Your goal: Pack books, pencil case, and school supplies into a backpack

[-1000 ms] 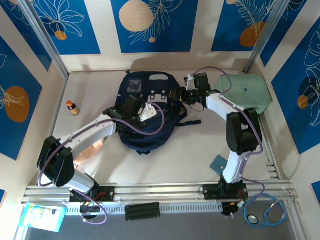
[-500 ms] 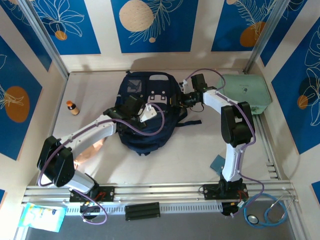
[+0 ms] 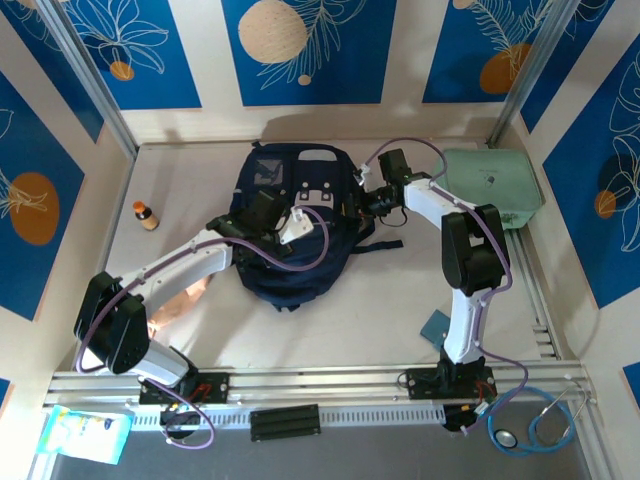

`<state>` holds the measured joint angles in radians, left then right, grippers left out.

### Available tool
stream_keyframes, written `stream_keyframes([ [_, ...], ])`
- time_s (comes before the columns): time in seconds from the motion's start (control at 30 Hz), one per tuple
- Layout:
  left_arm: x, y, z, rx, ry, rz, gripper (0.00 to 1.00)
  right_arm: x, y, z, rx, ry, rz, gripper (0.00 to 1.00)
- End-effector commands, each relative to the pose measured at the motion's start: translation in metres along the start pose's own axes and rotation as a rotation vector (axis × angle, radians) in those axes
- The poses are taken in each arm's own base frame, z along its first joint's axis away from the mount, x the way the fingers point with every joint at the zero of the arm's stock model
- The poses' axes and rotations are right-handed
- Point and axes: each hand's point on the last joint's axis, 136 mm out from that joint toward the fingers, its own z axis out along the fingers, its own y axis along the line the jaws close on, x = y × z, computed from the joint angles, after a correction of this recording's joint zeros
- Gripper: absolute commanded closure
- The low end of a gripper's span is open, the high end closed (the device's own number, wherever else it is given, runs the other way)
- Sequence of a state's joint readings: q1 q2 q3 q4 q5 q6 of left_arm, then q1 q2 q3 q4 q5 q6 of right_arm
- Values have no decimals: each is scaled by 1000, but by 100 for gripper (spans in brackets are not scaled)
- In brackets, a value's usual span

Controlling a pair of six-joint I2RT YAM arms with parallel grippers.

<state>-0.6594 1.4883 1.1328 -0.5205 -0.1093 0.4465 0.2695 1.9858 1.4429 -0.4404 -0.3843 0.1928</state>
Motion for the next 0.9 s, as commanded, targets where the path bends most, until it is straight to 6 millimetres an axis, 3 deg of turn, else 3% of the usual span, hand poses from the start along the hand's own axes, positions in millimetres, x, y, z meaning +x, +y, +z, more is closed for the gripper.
stream_keyframes([
  [0.0, -15, 11, -12, -37, -68, -19, 100, 7, 7, -2, 8, 40, -15, 77],
  [0.17, -14, 12, -11, -43, -65, -18, 100, 15, 7, -1, 32, 64, -19, 73],
  [0.43, -11, 13, -8, -52, -46, -13, 100, 19, 6, -6, 107, 73, -33, 84],
  [0.63, -10, 17, -6, -73, -32, -16, 100, 23, 23, -14, 50, 83, 9, 88],
  [0.87, -9, 19, -2, -85, -21, -19, 100, 45, 50, -29, -34, 59, 84, 88],
])
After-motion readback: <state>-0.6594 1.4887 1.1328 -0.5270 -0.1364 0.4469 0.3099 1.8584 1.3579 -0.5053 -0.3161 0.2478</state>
